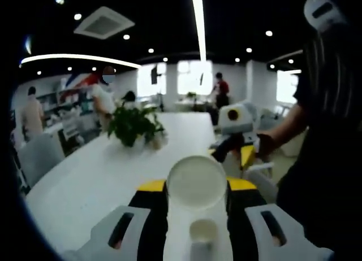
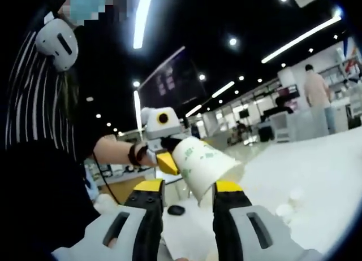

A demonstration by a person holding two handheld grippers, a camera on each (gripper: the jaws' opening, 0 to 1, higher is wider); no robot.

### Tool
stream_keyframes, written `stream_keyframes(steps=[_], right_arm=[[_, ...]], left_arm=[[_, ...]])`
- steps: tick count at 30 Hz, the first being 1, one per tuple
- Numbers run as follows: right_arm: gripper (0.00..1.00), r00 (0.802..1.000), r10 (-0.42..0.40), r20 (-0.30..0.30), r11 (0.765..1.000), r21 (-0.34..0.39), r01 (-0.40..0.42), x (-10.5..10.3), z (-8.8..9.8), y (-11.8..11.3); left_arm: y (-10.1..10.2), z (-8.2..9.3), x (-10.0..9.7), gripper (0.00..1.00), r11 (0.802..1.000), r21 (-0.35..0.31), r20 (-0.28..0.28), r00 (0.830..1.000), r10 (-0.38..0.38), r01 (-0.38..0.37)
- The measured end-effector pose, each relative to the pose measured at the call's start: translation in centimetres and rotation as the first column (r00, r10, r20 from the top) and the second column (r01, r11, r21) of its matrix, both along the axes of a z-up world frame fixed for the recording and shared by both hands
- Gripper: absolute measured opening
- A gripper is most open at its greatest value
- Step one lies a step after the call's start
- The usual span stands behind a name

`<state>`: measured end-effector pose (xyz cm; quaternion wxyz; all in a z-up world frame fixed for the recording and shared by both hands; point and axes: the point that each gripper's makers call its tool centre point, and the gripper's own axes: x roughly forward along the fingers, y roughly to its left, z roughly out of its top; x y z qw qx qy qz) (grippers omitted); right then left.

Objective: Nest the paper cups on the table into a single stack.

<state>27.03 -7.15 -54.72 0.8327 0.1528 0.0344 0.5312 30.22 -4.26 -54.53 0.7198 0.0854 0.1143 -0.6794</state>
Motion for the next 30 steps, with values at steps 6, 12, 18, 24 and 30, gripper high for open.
stream_keyframes(steps=[6,12,18,24,30], right_arm=[[0.19,1.000,-0.010,-0.027,0.999,0.038,0.011,0.6,0.7,-0.6],[0.15,0.999,0.003,-0.044,0.996,0.091,0.001,0.6,1.3,-0.7],[0.10,0.997,0.022,-0.073,0.990,0.138,-0.011,0.4,1.9,-0.8],[0.05,0.990,0.053,-0.132,0.979,0.203,-0.025,0.3,2.4,-0.8],[0.00,0.984,0.070,-0.162,0.976,0.213,-0.035,0.3,2.5,-0.7]], left_arm=[[0.1,-0.2,0.1,0.38,1.000,-0.012,-0.024,1.000,0.012,-0.012],[0.1,-0.7,0.0,0.38,1.000,-0.006,-0.035,0.999,0.013,-0.014],[0.0,-1.0,-0.3,0.38,1.000,-0.001,-0.035,0.999,0.006,-0.006],[0.1,-1.2,-0.4,0.38,1.000,0.006,-0.037,0.999,0.000,0.000],[0.2,-1.2,-0.6,0.38,1.000,0.014,-0.027,1.000,-0.008,0.009]])
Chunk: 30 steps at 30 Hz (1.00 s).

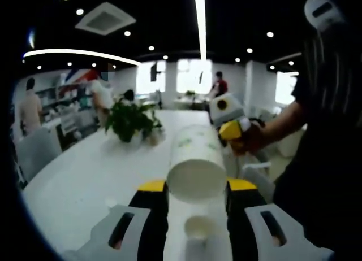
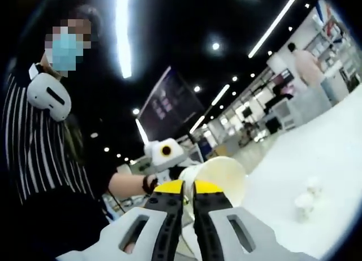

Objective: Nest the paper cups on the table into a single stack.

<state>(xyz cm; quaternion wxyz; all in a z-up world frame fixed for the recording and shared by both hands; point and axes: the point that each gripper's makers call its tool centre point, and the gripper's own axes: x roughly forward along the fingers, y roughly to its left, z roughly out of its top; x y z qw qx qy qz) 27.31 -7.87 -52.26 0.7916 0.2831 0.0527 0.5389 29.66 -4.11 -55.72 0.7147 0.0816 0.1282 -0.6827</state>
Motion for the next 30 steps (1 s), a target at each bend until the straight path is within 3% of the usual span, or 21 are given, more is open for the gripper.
stream_keyframes(steps=[10,20,25,30], right_arm=[[0.00,0.999,0.043,-0.004,0.999,0.006,-0.043,-0.4,0.3,0.2],[0.00,0.998,0.067,-0.016,0.997,-0.041,-0.067,-0.7,0.4,0.2],[0.00,0.997,0.072,-0.029,0.989,-0.125,-0.075,-0.5,0.0,0.7],[0.00,0.996,0.092,-0.010,0.978,-0.187,-0.092,-0.3,0.2,1.6]], left_arm=[[0.1,-0.2,-0.1,0.38,1.000,0.001,0.006,1.000,0.001,-0.001],[-0.1,-0.4,-0.5,0.38,1.000,-0.004,0.031,0.999,0.012,-0.012],[0.2,-1.2,-0.3,0.38,0.999,0.015,0.092,0.995,0.033,-0.035],[0.6,-1.8,-0.4,0.41,0.998,0.002,0.092,0.994,0.063,-0.063]])
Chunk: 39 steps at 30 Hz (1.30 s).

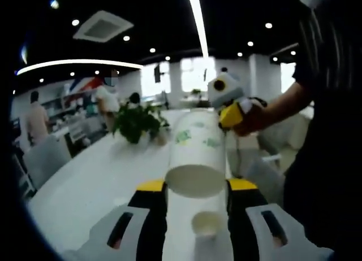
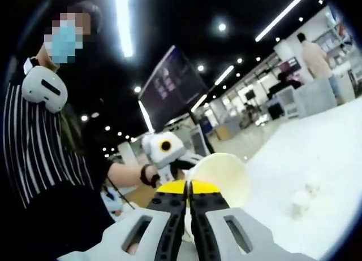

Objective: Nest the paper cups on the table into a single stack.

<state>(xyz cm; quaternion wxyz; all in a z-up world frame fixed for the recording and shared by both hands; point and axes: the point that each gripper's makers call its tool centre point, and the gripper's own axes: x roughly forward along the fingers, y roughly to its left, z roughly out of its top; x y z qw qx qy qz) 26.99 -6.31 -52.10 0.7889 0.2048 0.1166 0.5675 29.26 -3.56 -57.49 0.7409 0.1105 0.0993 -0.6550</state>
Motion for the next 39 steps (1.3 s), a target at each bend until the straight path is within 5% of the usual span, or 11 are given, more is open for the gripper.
stream_keyframes(steps=[9,23,26,28,32,39], right_arm=[[0.00,1.000,0.014,0.019,0.992,-0.123,-0.012,0.6,-1.0,0.7],[0.00,1.000,0.006,0.008,0.988,-0.155,-0.005,1.1,-2.1,0.1],[0.00,1.000,0.005,0.001,0.985,-0.174,-0.005,1.1,-2.7,-0.2],[0.00,1.000,0.002,-0.010,0.983,-0.185,-0.004,1.1,-3.0,-0.5],[0.00,1.000,-0.001,-0.015,0.979,-0.204,-0.002,1.2,-3.5,-0.8],[0.00,1.000,0.009,-0.008,0.961,-0.275,-0.011,1.1,-4.5,-1.1]], left_arm=[[0.4,0.3,0.8,0.58,0.995,-0.042,-0.003,0.996,0.088,-0.088],[3.3,-1.7,2.6,0.71,0.974,0.010,-0.011,0.974,0.226,-0.225],[3.9,-1.8,2.7,0.71,0.969,0.018,0.035,0.969,0.245,-0.246],[4.0,-1.9,2.3,0.71,0.971,0.012,-0.003,0.971,0.239,-0.239],[5.0,-2.6,3.1,0.86,0.952,0.041,0.021,0.953,0.303,-0.303],[6.8,-4.4,3.2,0.99,0.929,0.065,-0.020,0.930,0.366,-0.365]])
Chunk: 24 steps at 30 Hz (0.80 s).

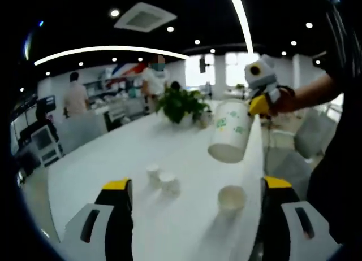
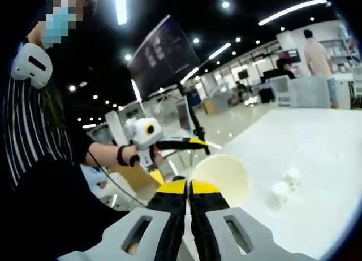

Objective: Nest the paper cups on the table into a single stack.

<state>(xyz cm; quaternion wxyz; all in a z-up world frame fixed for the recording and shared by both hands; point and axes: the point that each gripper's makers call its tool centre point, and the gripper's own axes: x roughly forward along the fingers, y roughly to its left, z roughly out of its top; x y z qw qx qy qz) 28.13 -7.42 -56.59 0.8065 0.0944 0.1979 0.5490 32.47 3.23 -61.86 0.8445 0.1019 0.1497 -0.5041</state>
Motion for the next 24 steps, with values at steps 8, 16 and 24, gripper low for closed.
stream_keyframes(steps=[8,16,24], right_arm=[[0.00,0.999,0.037,0.025,0.990,-0.136,-0.033,-0.4,-1.8,-0.4],[0.00,0.984,0.139,0.115,0.929,-0.360,-0.089,-1.1,-4.2,0.0],[0.00,0.937,0.322,0.137,0.759,-0.629,-0.169,-2.3,-9.0,0.3]], left_arm=[[1.9,-1.7,-0.7,0.99,0.999,0.017,-0.016,0.999,0.043,-0.043],[3.6,-2.1,-0.5,0.99,0.994,0.022,-0.016,0.994,0.106,-0.105],[4.8,-2.9,-0.5,0.99,0.988,0.007,-0.042,0.987,0.157,-0.157]])
